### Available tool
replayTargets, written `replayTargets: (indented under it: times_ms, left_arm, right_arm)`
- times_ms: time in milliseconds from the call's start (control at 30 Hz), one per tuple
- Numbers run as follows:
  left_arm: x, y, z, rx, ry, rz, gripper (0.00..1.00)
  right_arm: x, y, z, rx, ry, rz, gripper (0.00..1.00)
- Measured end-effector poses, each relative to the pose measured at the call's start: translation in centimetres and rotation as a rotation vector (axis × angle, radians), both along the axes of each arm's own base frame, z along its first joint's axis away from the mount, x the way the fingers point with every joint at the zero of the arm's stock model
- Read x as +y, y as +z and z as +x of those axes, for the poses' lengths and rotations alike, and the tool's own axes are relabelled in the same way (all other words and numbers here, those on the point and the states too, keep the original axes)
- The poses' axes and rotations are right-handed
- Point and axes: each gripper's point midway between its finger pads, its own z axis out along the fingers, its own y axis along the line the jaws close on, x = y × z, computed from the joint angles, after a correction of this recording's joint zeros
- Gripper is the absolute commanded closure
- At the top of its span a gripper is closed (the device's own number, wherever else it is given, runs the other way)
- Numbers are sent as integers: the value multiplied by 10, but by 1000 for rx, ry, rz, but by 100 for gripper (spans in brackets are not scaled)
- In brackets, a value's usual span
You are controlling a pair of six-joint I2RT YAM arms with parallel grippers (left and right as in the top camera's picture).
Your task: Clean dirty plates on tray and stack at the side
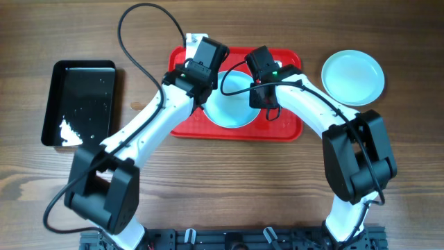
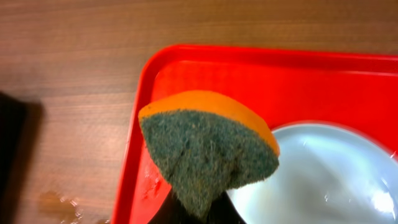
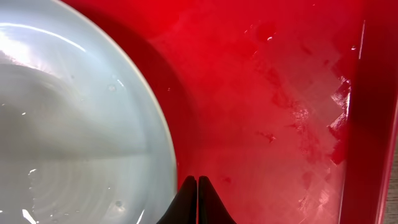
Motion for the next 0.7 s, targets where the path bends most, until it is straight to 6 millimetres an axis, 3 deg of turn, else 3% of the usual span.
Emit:
replayTargets:
  times_ms: [133,233,267,300,333,400,567,700]
  left_arm:
    - [17,-16,-29,137,10,79,96]
    - [30,-26,-51,236,38,117,96]
    - [32,-29,-58,266,48,120,96]
    - [32,-29,-60,273,51,116,96]
    - [31,-30,-62,281,52,108,96]
    - [29,-32,-63,292,50,94,96]
    - [25,-34,-65,305,42,68,96]
    - [20,-36,-67,320,34,37,96]
  right_arm:
    - [-6,17,11,-21,-7,-27,96]
    - [-11,44,29,-67,-9,-44,96]
    - [-14,66,43,-112,-10,-54,95]
    - [-15,74,45,-119,-1,-59,96]
    - [-15,82,48,-129,4,-62,93]
    - [-14,93,51,-139,20,-60,75]
    - [-2,87,38,-75,70,5,45]
    - [12,70,29,-29,98,89,40]
